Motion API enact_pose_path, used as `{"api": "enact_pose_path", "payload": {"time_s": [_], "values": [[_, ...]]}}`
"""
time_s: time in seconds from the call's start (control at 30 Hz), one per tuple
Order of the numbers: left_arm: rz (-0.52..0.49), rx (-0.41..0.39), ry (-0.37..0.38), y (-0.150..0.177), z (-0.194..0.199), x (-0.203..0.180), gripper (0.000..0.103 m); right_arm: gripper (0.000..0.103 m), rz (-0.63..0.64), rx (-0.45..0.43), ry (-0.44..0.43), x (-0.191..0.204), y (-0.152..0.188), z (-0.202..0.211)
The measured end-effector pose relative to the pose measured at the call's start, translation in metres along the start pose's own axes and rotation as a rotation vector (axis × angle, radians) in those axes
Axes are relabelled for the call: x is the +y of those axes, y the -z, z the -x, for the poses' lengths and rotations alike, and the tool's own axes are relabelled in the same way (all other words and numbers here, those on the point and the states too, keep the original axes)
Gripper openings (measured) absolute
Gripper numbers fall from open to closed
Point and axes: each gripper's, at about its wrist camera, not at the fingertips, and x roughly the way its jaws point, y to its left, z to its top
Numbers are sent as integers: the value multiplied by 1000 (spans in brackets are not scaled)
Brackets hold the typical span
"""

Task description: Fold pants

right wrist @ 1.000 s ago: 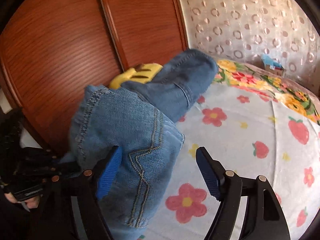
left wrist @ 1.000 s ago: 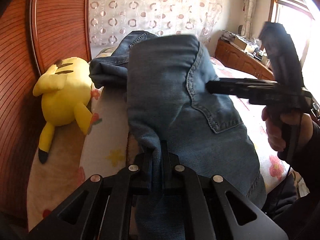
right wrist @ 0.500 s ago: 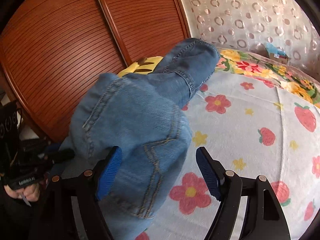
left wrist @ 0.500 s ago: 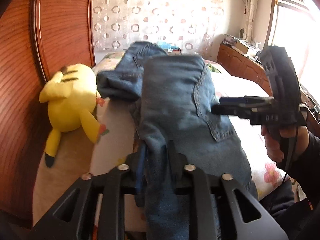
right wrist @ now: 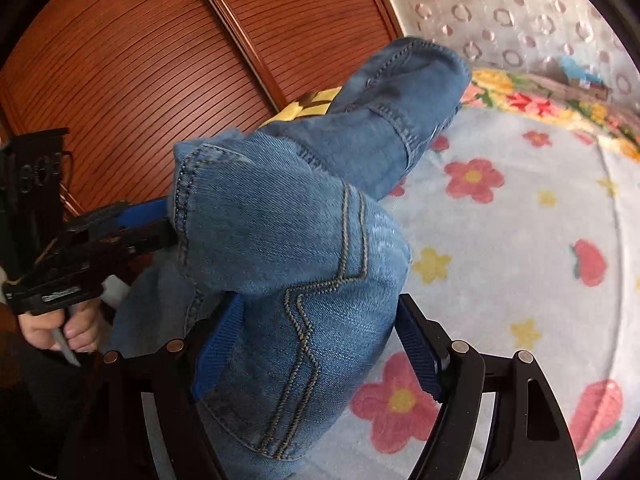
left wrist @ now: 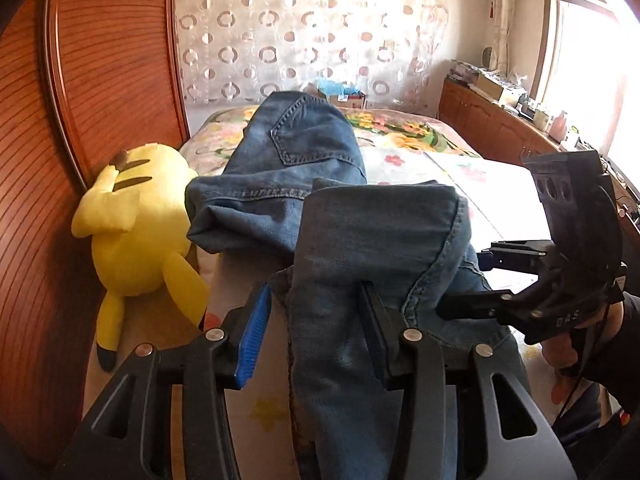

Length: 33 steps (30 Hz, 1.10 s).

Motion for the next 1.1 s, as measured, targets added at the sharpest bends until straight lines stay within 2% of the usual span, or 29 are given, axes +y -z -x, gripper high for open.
{"api": "enact_pose_path", "payload": {"time_s": [0.03,0.2,0.37,0.43,0.47,0.53,0.63,0.8,0.97,1.1], "values": [[1,0,1,-1,0,-1,46,78,6,0,-4,0,-1,-1],[-2,5,-8,1,-3,-2,46,65,30,13,-33,1,-5,-7],[-2,12,-7,1,-7,-2,46,38,51,19,-66,4,-6,-2],[-2,9,22,1,-6,-1,36,31,60,13,-50,8,-6,2],[1,4,38,1,-4,-1,28,27,52,7,-54,10,-6,7],[-7,-10,36,3,1,-3,24,23,61,6,-48,21,-10,16],[31,-47,65,3,17,2,21,20,129,9,-28,50,-22,31],[112,-164,91,-9,61,20,20,19,241,7,-44,99,-59,55],[129,-297,22,-45,107,42,20,19,338,-51,-92,135,-113,68],[113,-358,-53,-86,124,61,20,19,351,-118,-137,140,-158,64]]}}
